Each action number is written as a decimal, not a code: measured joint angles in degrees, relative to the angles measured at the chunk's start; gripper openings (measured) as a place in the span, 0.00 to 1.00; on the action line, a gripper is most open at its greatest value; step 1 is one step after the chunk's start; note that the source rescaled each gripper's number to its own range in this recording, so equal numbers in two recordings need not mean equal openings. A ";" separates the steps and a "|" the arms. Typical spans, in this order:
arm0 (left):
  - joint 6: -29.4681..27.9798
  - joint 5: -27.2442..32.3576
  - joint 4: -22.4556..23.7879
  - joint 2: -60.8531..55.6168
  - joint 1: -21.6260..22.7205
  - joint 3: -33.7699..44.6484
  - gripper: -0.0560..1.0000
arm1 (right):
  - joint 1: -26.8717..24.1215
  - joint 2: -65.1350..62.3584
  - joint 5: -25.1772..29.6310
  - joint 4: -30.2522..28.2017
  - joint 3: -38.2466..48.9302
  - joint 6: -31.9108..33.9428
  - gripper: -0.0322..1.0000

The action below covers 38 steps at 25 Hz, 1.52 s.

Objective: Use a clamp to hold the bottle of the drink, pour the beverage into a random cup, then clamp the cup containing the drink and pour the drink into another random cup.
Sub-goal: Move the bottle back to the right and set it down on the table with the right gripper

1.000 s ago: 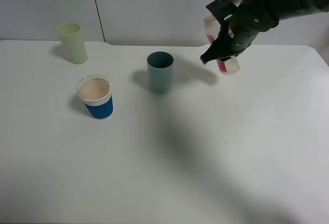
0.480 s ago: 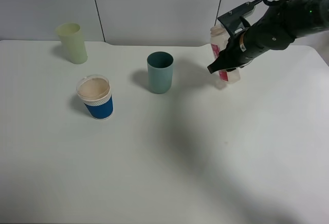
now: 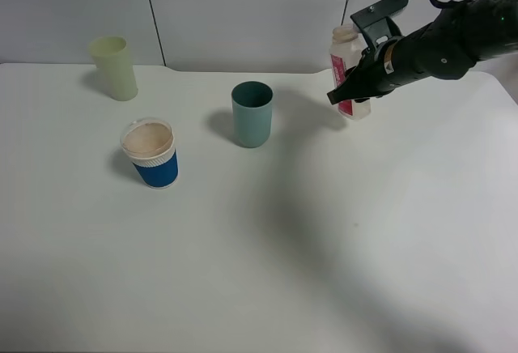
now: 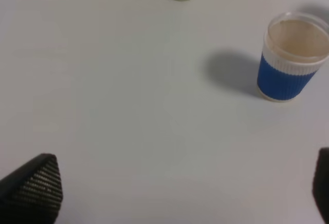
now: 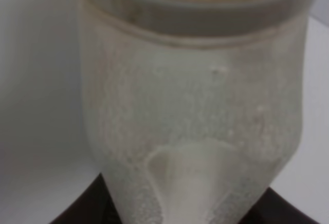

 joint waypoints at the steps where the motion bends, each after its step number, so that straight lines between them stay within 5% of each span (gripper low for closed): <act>1: 0.00 0.00 0.00 0.00 0.00 0.00 0.99 | -0.27 0.00 -1.12 0.40 0.00 -1.03 0.03; 7: 0.00 0.00 0.00 0.00 0.00 0.00 0.99 | -2.19 0.00 -8.28 3.49 1.60 -4.42 0.03; 13: 0.00 0.00 0.00 0.00 0.00 0.00 0.99 | -6.60 0.00 -25.09 13.61 11.55 -15.44 0.03; 21: 0.00 0.00 0.00 0.00 0.00 0.00 0.99 | -8.43 -0.01 -37.91 24.71 17.22 -24.38 0.03; 38: 0.00 0.00 0.00 0.00 0.00 0.00 0.99 | -8.54 6.48 -43.92 27.68 17.80 -25.30 0.03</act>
